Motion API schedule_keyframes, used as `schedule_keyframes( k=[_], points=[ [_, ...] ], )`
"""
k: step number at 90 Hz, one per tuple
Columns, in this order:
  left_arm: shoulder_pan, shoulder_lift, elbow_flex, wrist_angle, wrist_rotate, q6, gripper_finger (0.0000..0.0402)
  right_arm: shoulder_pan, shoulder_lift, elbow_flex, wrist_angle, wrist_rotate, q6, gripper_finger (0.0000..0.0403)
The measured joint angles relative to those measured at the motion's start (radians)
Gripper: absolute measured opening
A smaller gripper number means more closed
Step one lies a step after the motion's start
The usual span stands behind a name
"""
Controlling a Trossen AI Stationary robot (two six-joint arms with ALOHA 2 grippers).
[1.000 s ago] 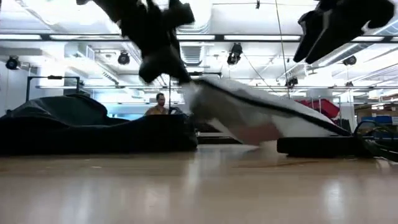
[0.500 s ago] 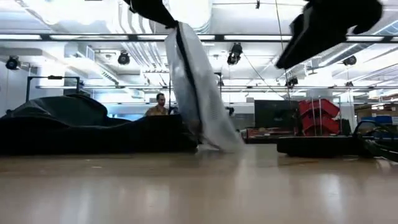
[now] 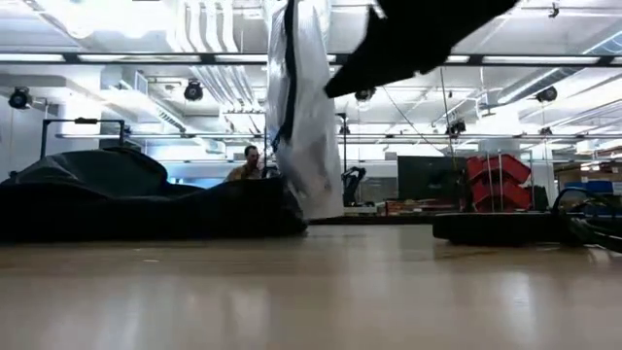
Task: Unpack backpack
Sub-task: Open the white zipper pouch
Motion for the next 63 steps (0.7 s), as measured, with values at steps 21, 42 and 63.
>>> schedule_keyframes(
  k=[21, 42, 63],
  points=[
    [0.009, 0.082, 0.154, -0.149, -0.006, -0.023, 0.0, 0.007, 0.049, 0.082, -0.003, 0.016, 0.112, 0.0204],
    [0.02, 0.17, 0.268, -0.23, -0.004, -0.046, 0.0, 0.006, 0.047, 0.082, -0.037, 0.102, 0.313, 0.021],
    [0.023, 0.222, 0.392, -0.266, 0.09, -0.072, 0.0, -0.049, 0.048, 0.081, -0.131, 0.106, 0.45, 0.0206]
  ],
)
